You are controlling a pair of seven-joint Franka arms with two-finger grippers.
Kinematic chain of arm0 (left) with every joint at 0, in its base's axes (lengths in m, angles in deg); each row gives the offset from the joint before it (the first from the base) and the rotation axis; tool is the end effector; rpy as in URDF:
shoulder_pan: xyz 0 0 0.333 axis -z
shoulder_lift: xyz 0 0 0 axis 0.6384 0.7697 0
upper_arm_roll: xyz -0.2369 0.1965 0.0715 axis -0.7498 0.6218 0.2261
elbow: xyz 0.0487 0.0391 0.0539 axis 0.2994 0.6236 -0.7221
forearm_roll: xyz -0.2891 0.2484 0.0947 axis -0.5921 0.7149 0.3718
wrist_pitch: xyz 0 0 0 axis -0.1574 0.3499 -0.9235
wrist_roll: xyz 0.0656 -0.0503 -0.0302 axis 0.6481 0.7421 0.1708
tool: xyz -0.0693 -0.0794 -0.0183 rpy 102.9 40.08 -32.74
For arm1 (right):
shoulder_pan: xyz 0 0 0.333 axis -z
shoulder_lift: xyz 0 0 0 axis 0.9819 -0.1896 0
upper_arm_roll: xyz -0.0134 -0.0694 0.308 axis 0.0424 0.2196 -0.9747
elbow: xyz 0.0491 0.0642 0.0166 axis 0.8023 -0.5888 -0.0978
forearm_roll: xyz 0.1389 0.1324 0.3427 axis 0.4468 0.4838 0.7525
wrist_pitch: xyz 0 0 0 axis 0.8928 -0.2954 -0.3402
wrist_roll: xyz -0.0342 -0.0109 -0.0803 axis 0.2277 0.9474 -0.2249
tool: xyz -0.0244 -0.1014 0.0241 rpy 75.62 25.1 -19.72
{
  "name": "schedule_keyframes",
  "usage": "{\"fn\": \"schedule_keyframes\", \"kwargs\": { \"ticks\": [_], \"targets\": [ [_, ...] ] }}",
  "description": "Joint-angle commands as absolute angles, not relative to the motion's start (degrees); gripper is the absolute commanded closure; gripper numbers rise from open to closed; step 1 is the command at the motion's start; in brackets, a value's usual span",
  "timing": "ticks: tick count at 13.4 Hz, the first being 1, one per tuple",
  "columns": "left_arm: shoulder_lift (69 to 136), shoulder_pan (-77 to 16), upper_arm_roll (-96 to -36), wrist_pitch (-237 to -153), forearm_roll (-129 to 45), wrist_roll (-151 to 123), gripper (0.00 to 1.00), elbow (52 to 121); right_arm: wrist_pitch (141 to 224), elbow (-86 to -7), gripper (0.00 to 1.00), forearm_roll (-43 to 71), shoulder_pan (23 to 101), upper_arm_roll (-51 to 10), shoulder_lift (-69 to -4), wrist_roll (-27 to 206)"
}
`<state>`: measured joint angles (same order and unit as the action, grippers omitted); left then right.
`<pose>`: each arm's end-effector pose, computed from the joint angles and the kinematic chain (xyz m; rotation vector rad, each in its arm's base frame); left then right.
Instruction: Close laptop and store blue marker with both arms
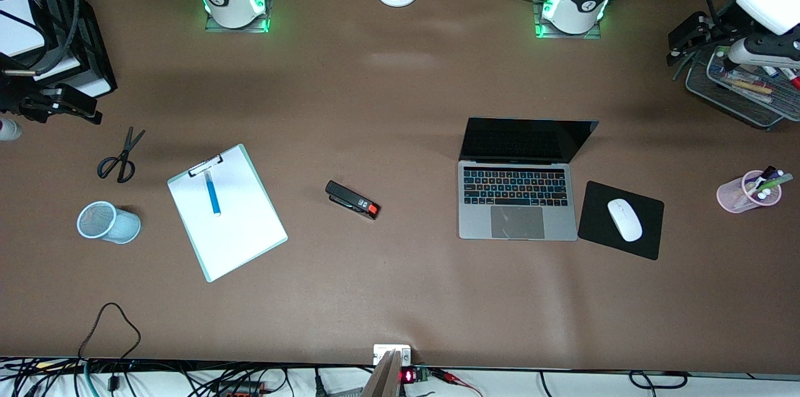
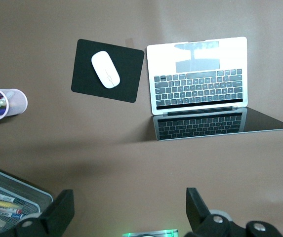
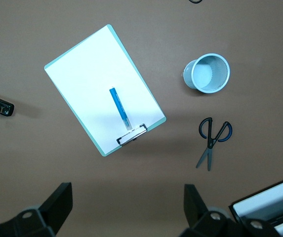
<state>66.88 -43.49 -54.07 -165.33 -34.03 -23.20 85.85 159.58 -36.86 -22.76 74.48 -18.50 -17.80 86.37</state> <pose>0.4933 -0.0275 0.6359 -3.1358 0.1403 0.0499 0.5821 -0.0260 0.5853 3.1278 -0.0289 -0.0457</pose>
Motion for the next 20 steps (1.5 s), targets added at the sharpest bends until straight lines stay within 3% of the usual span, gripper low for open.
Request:
{"fn": "schedule_keyframes", "kwargs": {
  "ticks": [1,7,11,16,20],
  "targets": [
    [67.35,-43.80,-54.35,-164.17,-34.39,-24.62,0.00,84.56,159.72,-36.93,0.00,-23.44,74.59,-18.71,-17.23,85.41],
    [69.46,-43.80,-54.26,-162.24,-34.57,-24.18,0.00,81.83,159.72,-36.93,0.00,-23.44,74.59,-18.63,-17.23,85.41],
    [71.13,-43.10,-55.84,-156.53,-35.18,-23.21,0.00,82.62,163.13,-37.02,0.00,-23.00,74.50,-18.71,-19.86,85.33],
    [72.97,-43.10,-62.07,-152.39,-35.18,-11.71,0.00,84.55,166.65,-36.93,0.00,-22.65,74.33,-18.71,-21.36,85.24],
    [72.89,-43.19,-66.12,-153.09,-35.71,-7.14,0.00,90.61,167.28,-36.85,0.00,-22.03,74.15,-18.80,-23.47,86.12]
  ]
}}
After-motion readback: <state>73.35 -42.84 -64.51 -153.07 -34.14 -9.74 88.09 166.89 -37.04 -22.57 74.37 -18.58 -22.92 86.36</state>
